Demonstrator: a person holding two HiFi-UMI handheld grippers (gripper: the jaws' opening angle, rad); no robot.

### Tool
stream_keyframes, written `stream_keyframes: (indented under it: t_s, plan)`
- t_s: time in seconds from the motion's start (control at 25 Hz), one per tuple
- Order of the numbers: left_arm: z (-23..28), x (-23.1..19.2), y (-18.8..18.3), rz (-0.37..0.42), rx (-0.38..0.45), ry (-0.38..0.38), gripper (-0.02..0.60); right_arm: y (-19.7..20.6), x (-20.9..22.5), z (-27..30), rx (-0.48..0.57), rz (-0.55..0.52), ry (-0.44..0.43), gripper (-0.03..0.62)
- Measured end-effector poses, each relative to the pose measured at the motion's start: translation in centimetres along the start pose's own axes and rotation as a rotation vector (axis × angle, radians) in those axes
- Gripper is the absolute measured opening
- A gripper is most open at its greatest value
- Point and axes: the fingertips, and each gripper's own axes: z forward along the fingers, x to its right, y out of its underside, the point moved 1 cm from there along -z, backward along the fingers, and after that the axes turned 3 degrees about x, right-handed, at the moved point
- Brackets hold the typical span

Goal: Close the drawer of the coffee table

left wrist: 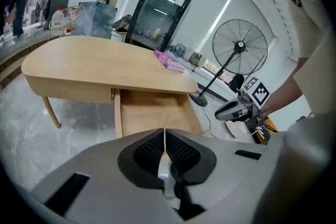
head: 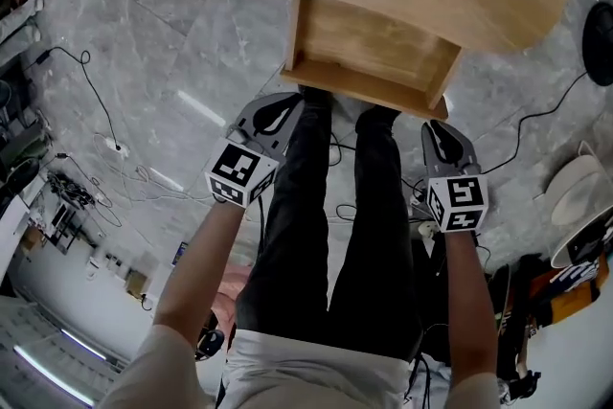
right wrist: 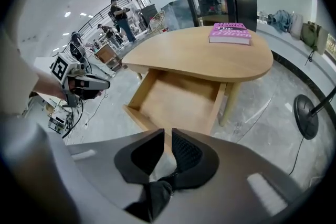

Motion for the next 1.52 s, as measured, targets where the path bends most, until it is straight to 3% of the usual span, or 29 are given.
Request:
stream_keyframes:
  t_s: [0.12,0.32,0.76,1.08,1.36,1.52]
  plan:
    - [0.8,-1.0,1.7,0.0,-0.038,-0.004,0.036,1.3,0.3,1.1,-0.025,-0.001,0.004,0.065]
    - [2.0,-2.7,4.3,-0.006,-0.097,-0.015,0.105,3.1,1.2,2.6,-0.075,-0.017,0.025,0.146]
    - [3.9,-6.1,7.4,0.066,-0.178,-0.067,0.231,6.4,3.6,5.2,-0.15,-0.073,0.125,0.298]
    - [5.4,-6.9,10.0,0.092,-0.25,-0.045,0.301,8.9,4.6,6.2,-0.197,-0.087,0.2,0.376]
    - [6.5,-7.3,11.4,0.105,-0.291,-0.068,0.314,10.5,5.9,7.2,-0.225,-0.064,0.254,0.38]
    - [6.8,-7.4,11.4,0.076,-0.293,-0.083,0.314,11.4,7.1,7.3,-0.228,-0.005,0.297,0.38]
